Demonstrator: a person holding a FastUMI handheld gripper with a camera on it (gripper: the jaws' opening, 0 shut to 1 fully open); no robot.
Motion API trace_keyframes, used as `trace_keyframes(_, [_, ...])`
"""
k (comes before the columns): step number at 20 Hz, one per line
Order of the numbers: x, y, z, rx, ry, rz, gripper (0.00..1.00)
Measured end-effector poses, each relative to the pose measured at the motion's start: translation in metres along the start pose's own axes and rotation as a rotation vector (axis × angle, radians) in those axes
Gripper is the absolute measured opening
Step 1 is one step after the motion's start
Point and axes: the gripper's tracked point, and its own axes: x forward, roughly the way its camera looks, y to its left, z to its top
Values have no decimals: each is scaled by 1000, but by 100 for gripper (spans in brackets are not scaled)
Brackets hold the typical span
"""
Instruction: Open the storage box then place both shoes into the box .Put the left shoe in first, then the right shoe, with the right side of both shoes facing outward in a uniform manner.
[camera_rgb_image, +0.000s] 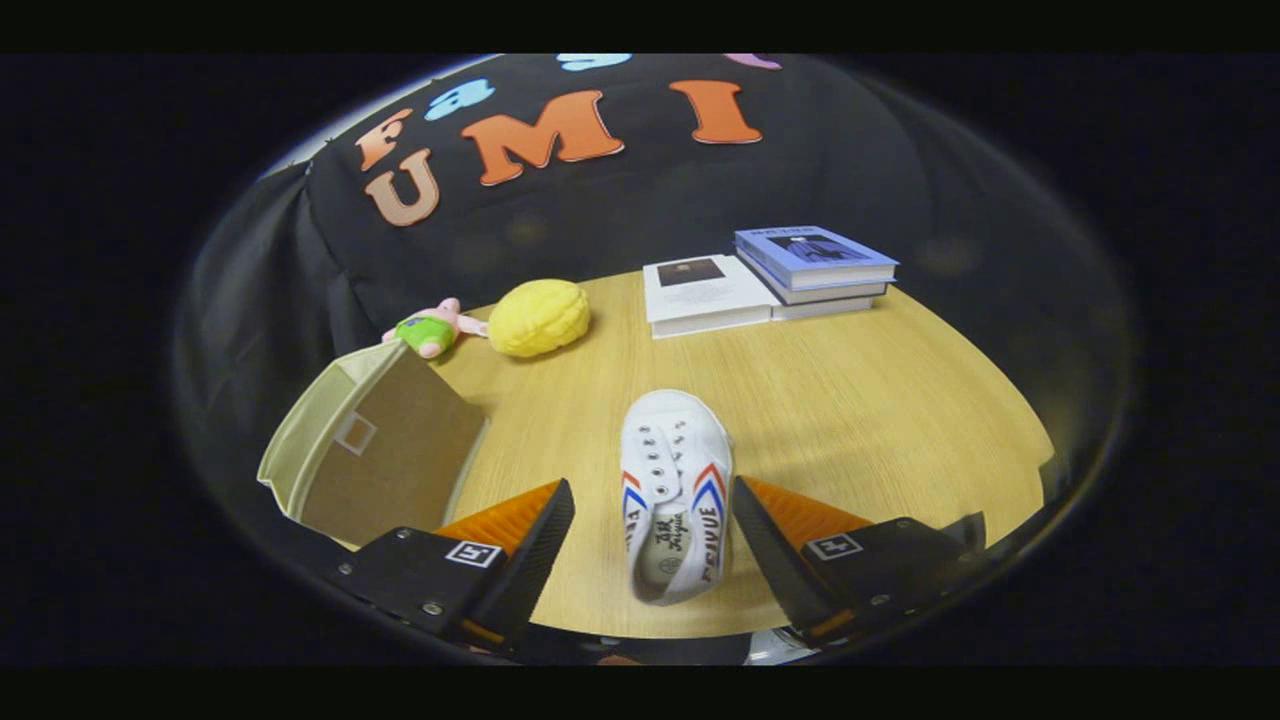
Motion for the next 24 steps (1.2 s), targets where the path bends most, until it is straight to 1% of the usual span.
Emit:
trace_keyframes(2, [6, -7, -8, 2, 28, 2, 92])
trace_keyframes(6, [22, -19, -22, 17, 79, -3, 83])
trace_keyframes(7, [27, -22, -24, 22, 92, -8, 79])
trace_keyframes(8, [32, -26, -26, 23, 106, -18, 77])
trace_keyframes(9, [38, -29, -30, 22, 122, -29, 71])
trace_keyframes(10, [43, -30, -34, 21, 141, -38, 67])
trace_keyframes(11, [47, -31, -38, 27, 164, -40, 59])
trace_keyframes(13, [48, -24, -40, 40, 198, -16, 48])
trace_keyframes(15, [49, -24, -39, 22, 214, -18, 35])
trace_keyframes(16, [49, -25, -38, 9, 214, -22, 34])
trace_keyframes(17, [47, -26, -37, 2, 211, -25, 30])
trace_keyframes(21, [47, -29, -32, 68, 198, -33, 10])
trace_keyframes(24, [39, -21, -23, 119, 169, -34, 6])
